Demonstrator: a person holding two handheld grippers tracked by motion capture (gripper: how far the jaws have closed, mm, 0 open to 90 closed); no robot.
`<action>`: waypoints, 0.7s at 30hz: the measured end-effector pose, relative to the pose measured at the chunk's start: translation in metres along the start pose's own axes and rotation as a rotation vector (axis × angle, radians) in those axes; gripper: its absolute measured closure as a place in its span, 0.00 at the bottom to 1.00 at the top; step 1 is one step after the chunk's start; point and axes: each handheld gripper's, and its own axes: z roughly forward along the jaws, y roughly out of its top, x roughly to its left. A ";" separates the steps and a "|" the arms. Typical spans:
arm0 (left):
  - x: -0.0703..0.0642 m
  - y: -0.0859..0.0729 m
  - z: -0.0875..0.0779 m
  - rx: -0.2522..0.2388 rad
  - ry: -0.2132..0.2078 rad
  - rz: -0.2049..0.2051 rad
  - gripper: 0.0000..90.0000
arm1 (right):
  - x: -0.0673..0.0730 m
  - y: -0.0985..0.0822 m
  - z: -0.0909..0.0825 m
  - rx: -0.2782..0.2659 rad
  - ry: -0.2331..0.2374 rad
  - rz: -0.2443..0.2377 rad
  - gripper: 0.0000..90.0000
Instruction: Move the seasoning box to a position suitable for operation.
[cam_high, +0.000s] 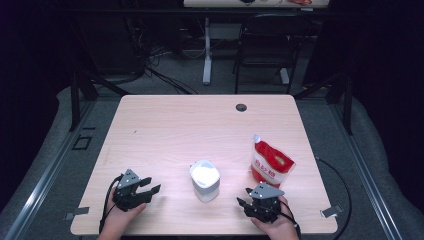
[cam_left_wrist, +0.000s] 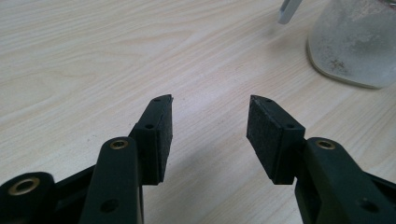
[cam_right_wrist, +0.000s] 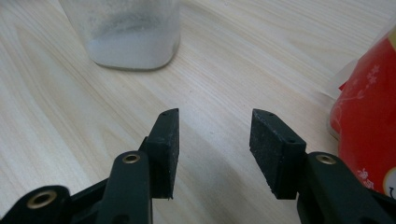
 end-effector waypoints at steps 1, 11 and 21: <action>0.000 0.000 0.000 -0.002 -0.009 -0.004 0.57 | 0.000 0.001 0.000 -0.002 0.003 -0.002 0.59; -0.007 0.006 0.001 -0.003 -0.043 0.008 0.61 | -0.002 0.004 -0.005 -0.009 -0.002 0.025 0.67; -0.019 0.023 0.003 -0.036 -0.092 0.030 0.63 | 0.003 0.008 -0.004 -0.012 0.004 0.015 0.69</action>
